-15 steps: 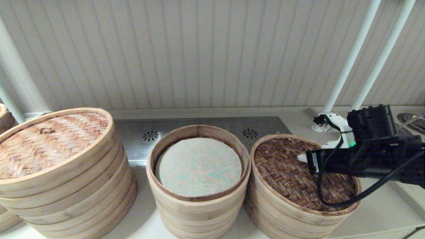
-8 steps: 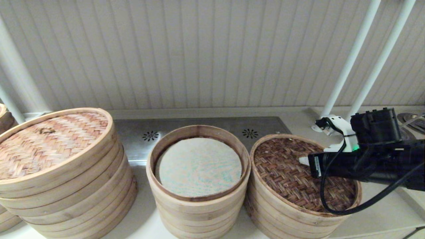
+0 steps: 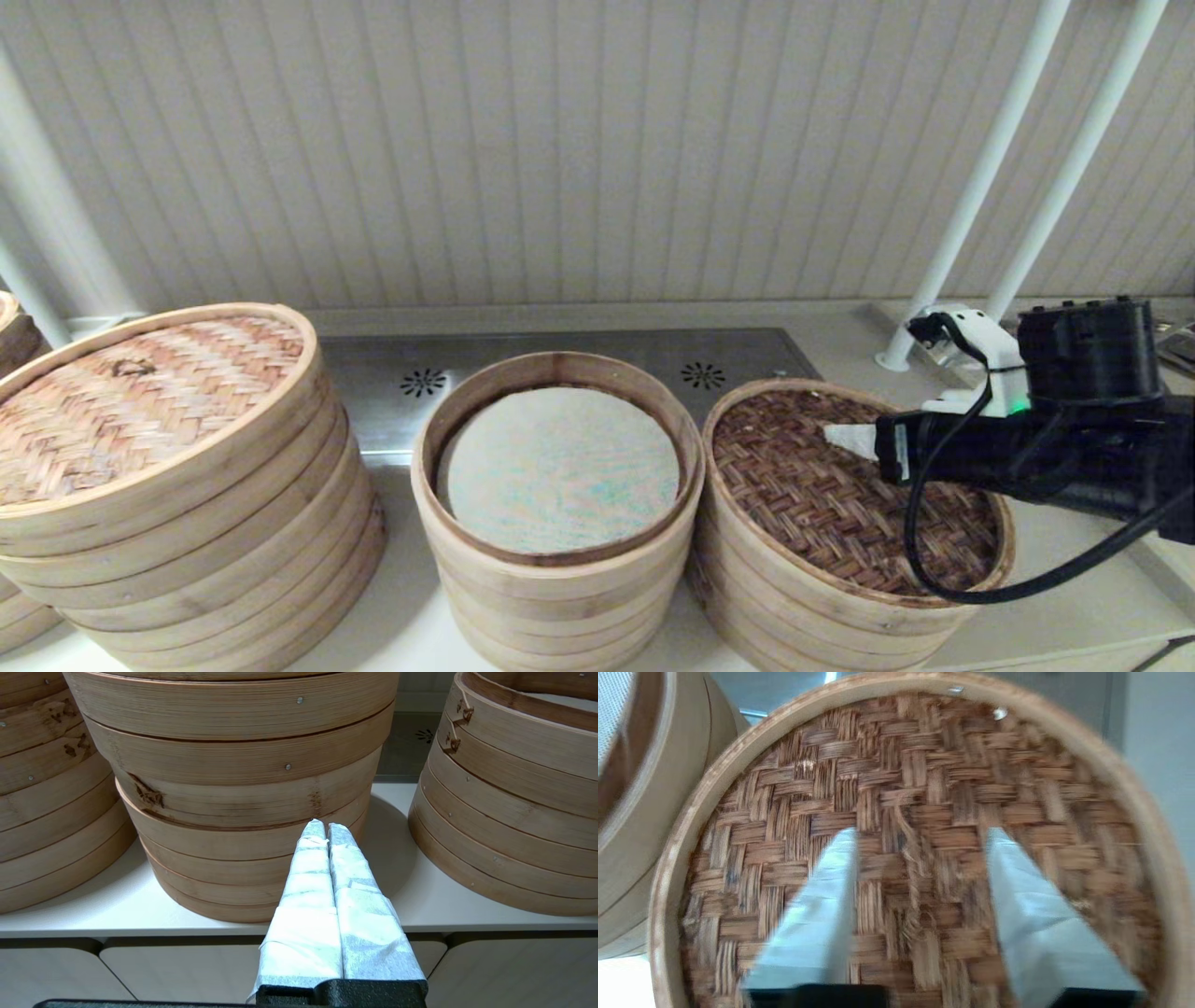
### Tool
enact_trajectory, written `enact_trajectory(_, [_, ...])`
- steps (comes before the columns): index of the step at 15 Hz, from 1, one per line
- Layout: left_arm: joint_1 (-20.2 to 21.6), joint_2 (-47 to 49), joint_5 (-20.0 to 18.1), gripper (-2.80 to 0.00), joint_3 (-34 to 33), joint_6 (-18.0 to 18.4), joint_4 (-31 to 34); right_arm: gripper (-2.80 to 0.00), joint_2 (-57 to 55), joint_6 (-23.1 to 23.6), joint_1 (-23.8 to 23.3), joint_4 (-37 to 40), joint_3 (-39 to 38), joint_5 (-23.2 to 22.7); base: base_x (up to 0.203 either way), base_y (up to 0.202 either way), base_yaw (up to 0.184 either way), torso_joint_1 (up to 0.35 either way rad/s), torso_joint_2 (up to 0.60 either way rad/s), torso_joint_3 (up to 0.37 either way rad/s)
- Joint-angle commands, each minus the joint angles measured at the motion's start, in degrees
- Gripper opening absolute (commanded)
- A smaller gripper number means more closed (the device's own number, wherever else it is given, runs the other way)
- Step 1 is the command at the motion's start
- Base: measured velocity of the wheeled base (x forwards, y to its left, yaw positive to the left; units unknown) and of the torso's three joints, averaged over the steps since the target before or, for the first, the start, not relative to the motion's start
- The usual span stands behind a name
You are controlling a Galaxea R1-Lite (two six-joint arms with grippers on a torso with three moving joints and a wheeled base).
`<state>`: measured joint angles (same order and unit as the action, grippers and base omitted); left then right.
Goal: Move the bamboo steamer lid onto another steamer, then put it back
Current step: Put the steamer
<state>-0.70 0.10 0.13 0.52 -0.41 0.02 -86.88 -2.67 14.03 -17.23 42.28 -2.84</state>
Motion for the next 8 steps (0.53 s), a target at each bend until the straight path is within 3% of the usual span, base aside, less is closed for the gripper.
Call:
enact_trajectory(1, [0.0, 0.0, 0.0, -2.80, 0.0, 0.0, 0.0, 0.00, 4.7, 0.1, -0.2, 0.2, 0.0, 0.1, 0.000, 0.000, 0.000, 0.000, 0.00, 0.000])
enact_trajectory(8, [0.0, 0.0, 0.0, -2.80, 0.0, 0.0, 0.0, 0.00, 27.2, 0.3, -1.0, 13.0, 0.6, 0.9, 0.000, 0.000, 0.000, 0.000, 0.00, 0.000])
